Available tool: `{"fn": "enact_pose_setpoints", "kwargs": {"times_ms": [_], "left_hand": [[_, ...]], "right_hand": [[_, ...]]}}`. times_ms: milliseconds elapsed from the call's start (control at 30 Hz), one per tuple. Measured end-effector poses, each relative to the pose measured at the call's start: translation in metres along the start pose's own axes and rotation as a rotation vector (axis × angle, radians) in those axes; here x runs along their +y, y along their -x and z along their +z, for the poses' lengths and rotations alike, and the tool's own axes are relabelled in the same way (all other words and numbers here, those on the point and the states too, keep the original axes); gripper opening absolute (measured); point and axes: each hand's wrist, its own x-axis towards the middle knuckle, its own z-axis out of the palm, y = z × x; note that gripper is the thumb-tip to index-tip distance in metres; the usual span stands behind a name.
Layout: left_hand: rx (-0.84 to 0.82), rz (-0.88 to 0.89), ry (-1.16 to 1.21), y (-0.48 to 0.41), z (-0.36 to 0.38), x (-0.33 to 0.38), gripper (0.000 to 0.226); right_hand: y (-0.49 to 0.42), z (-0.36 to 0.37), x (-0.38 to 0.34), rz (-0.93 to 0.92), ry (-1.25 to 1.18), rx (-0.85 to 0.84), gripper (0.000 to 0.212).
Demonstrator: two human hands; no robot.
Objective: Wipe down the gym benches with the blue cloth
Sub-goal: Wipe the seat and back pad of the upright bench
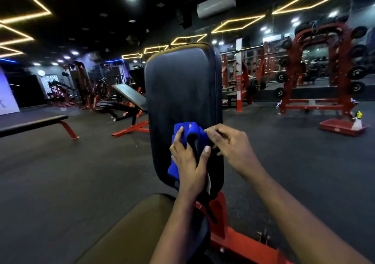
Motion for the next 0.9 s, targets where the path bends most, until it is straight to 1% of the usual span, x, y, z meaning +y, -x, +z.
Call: {"fn": "enact_pose_setpoints", "kwargs": {"times_ms": [33, 67, 133, 200, 267, 333, 367, 433, 467, 533, 600, 667, 733, 767, 800, 833, 867, 900], "left_hand": [[-0.062, 0.020, 0.001, 0.002, -0.003, -0.004, 0.060], [-0.115, 0.038, 0.036, 0.002, -0.008, -0.008, 0.060], [-0.191, 0.073, 0.150, 0.001, -0.022, -0.014, 0.064], [-0.223, 0.084, 0.251, -0.004, -0.036, -0.021, 0.071], [-0.174, 0.079, 0.333, -0.010, -0.047, -0.029, 0.066], [-0.055, 0.064, 0.328, -0.017, -0.054, -0.036, 0.051], [0.002, 0.046, 0.300, -0.022, -0.053, -0.042, 0.046], [0.067, 0.008, 0.201, -0.039, -0.049, -0.058, 0.044], [0.090, -0.018, 0.129, -0.048, -0.047, -0.067, 0.045], [0.122, -0.121, 0.022, -0.067, -0.041, -0.081, 0.053], [0.127, -0.230, -0.044, -0.085, -0.039, -0.092, 0.062], [0.136, -0.271, -0.063, -0.096, -0.040, -0.102, 0.062], [0.115, -0.315, 0.011, -0.103, -0.039, -0.110, 0.060], [0.087, -0.352, 0.067, -0.104, -0.037, -0.113, 0.060], [0.064, -0.396, 0.112, -0.102, -0.037, -0.116, 0.060], [0.050, -0.434, 0.132, -0.099, -0.036, -0.120, 0.059], [0.050, -0.458, 0.133, -0.097, -0.036, -0.123, 0.058], [0.053, -0.471, 0.131, -0.096, -0.037, -0.125, 0.058]], "right_hand": [[0.003, 0.002, -0.001, 0.030, 0.009, -0.029, 0.034], [0.004, 0.005, -0.001, 0.048, 0.016, -0.018, 0.035], [0.003, 0.010, 0.001, 0.059, 0.081, 0.029, 0.038], [0.004, 0.016, 0.000, 0.045, 0.167, 0.102, 0.029], [0.006, 0.018, -0.002, 0.021, 0.228, 0.236, 0.023], [0.009, 0.013, -0.001, 0.007, 0.251, 0.412, 0.021], [0.008, 0.008, 0.000, 0.004, 0.265, 0.516, 0.021], [0.005, 0.003, 0.006, 0.023, 0.332, 0.713, 0.023], [0.002, 0.003, 0.010, 0.035, 0.363, 0.775, 0.025], [-0.006, 0.006, 0.019, 0.033, 0.365, 0.826, 0.028], [-0.012, 0.012, 0.028, 0.007, 0.326, 0.822, 0.026], [-0.013, 0.021, 0.038, 0.022, 0.212, 0.782, 0.026], [-0.006, 0.030, 0.045, 0.078, -0.013, 0.700, 0.026], [-0.001, 0.034, 0.049, 0.076, -0.164, 0.632, 0.027], [0.002, 0.037, 0.054, 0.074, -0.311, 0.550, 0.032], [0.005, 0.039, 0.058, 0.076, -0.380, 0.473, 0.040], [0.006, 0.042, 0.061, 0.080, -0.344, 0.412, 0.049], [0.005, 0.044, 0.062, 0.084, -0.245, 0.365, 0.056]]}}
